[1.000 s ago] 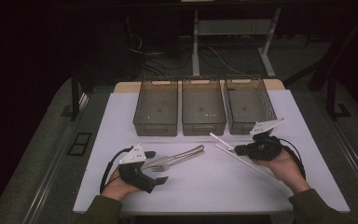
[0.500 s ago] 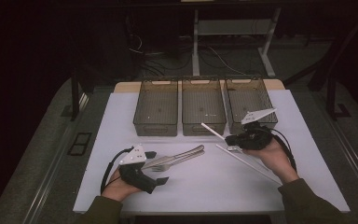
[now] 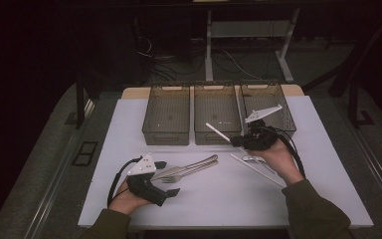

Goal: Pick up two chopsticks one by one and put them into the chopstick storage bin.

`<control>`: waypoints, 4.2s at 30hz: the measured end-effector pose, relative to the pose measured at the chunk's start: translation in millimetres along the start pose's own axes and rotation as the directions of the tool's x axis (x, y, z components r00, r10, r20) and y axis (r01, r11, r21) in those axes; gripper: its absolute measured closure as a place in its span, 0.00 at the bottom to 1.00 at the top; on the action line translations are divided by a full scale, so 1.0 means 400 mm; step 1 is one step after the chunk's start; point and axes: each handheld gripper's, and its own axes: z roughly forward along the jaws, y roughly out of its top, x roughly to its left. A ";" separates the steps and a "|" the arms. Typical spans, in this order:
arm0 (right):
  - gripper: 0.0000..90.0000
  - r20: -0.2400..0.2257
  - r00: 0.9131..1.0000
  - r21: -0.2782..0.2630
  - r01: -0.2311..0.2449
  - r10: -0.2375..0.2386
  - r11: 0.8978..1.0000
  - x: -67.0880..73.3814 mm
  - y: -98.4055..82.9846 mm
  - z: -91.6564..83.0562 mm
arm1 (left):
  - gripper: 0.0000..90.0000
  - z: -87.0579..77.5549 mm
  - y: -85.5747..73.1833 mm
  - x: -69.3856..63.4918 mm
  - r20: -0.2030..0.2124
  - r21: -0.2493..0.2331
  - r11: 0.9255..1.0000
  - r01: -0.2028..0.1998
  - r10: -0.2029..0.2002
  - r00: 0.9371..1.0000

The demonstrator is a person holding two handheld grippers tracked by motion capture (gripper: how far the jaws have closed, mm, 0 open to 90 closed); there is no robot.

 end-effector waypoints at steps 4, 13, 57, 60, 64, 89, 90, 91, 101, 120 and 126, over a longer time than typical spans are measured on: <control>0.93 -0.004 1.000 0.000 0.003 -0.003 1.000 0.009 0.029 0.014 | 0.00 0.000 0.000 -0.001 -0.003 -0.006 1.000 0.007 -0.007 1.000; 0.93 -0.010 1.000 -0.001 0.016 -0.016 1.000 0.023 0.081 0.040 | 0.00 0.001 -0.002 0.000 -0.012 -0.014 1.000 0.024 -0.024 1.000; 0.93 0.047 0.994 0.015 -0.095 0.094 0.995 0.039 0.376 0.294 | 0.00 0.001 0.002 -0.005 0.000 -0.002 1.000 0.009 -0.009 1.000; 0.93 0.058 0.993 0.023 -0.104 0.103 0.994 0.040 0.393 0.316 | 0.00 0.002 0.003 -0.008 0.000 -0.003 1.000 0.008 -0.008 1.000; 0.93 0.076 0.991 0.037 -0.114 0.111 0.993 0.039 0.413 0.345 | 0.00 0.003 0.004 -0.007 0.000 -0.008 1.000 0.002 -0.002 1.000; 0.90 0.172 0.977 0.081 -0.142 0.127 0.986 0.050 0.469 0.483 | 0.00 0.006 0.010 -0.010 0.019 -0.012 1.000 -0.006 0.006 1.000; 0.88 0.172 0.977 0.071 -0.136 0.122 0.988 0.049 0.470 0.481 | 0.00 0.006 0.010 -0.010 0.018 -0.013 1.000 -0.007 0.007 1.000; 0.85 0.169 0.978 0.065 -0.134 0.121 0.989 0.049 0.470 0.477 | 0.00 0.006 0.010 -0.010 0.019 -0.014 1.000 -0.006 0.006 1.000; 0.68 0.103 0.991 0.015 -0.083 0.081 0.996 0.045 0.464 0.403 | 0.00 0.006 0.010 -0.011 0.016 -0.013 1.000 -0.005 0.005 1.000; 0.41 -0.029 0.998 -0.044 0.046 -0.047 0.998 0.046 0.349 0.235 | 0.00 0.004 0.006 -0.009 0.000 -0.004 1.000 -0.005 0.005 1.000; 0.40 -0.034 0.998 -0.074 0.053 -0.055 0.996 0.035 0.302 0.181 | 0.00 0.002 0.005 -0.005 0.001 -0.002 1.000 -0.011 0.011 1.000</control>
